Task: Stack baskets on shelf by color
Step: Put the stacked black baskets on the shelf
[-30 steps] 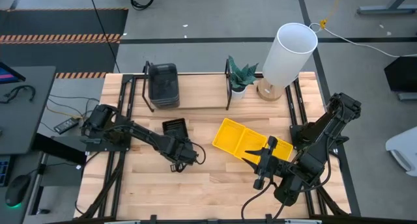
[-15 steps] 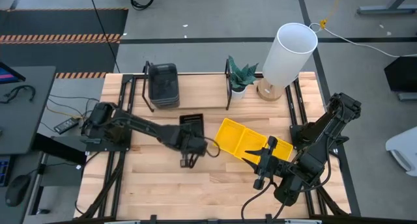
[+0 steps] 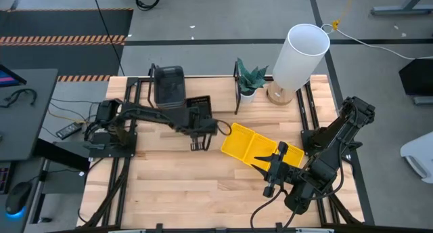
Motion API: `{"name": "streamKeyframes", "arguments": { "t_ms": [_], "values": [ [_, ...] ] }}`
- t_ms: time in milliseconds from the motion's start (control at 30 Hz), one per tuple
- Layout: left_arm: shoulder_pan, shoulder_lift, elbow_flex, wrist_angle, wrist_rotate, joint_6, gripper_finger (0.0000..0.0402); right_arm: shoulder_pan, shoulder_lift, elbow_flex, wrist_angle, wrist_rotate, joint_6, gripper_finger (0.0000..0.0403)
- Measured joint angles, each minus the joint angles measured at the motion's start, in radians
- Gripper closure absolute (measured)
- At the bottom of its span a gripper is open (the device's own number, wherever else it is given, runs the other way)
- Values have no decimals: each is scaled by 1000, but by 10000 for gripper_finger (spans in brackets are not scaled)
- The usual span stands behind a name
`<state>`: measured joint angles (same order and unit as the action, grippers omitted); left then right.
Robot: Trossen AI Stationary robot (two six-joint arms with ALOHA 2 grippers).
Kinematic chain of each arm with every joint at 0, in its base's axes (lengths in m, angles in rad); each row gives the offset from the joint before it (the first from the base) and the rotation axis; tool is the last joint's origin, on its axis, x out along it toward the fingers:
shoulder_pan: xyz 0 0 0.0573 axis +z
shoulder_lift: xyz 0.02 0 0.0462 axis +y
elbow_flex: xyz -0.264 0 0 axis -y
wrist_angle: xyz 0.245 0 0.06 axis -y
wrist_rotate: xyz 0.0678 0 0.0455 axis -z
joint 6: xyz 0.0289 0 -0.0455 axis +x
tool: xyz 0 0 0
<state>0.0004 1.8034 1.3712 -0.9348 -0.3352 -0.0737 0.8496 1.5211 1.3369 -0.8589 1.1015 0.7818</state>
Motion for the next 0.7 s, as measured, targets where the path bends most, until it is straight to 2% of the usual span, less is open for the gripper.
{"name": "streamKeyframes", "arguments": {
  "t_ms": [267, 367, 500, 700],
  "values": [
    [144, 0, -79, 10, -2, 35, 389, 2, 0, 0, 0, -27, 0, 280],
    [151, 0, -88, 0, -6, 38, 389, 7, 0, 0, -2, -28, 0, 280],
    [143, 0, -87, 76, -40, 107, 389, 10, 0, 0, -5, -24, 0, 280],
    [198, 0, -87, 91, -36, 170, 389, 12, 0, 0, 0, -23, 0, 280]
  ]
}}
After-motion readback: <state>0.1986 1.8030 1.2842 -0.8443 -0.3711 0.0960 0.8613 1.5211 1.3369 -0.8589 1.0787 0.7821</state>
